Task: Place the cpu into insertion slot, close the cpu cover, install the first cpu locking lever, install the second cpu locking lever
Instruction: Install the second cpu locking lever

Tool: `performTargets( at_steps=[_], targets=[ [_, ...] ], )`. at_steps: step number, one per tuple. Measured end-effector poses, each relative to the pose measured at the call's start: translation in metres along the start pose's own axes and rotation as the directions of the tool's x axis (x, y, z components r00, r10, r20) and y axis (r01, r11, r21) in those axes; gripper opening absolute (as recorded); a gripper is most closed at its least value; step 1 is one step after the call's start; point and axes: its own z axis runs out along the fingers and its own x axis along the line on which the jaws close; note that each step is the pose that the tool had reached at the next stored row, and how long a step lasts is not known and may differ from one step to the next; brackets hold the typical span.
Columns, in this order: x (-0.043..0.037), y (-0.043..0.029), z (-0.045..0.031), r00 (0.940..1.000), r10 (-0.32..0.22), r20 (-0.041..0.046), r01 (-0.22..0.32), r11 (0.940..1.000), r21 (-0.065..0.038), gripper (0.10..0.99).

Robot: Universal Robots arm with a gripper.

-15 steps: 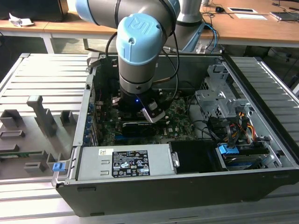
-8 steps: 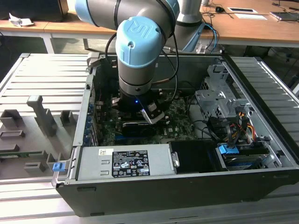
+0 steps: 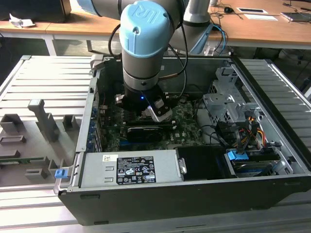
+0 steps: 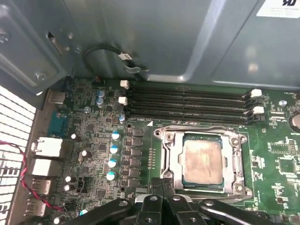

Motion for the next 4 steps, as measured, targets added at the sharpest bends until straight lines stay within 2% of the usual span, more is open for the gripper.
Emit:
performTargets(
  at_steps=[2, 4],
  targets=[
    [-0.0001, 0.0017, -0.0050, 1.0000, 0.000, -0.0001, 0.000, 1.0000, 0.000, 0.106],
    [-0.0001, 0.0024, -0.0068, 1.0000, 0.000, 0.0001, 0.000, 1.0000, 0.000, 0.106]
  ],
)
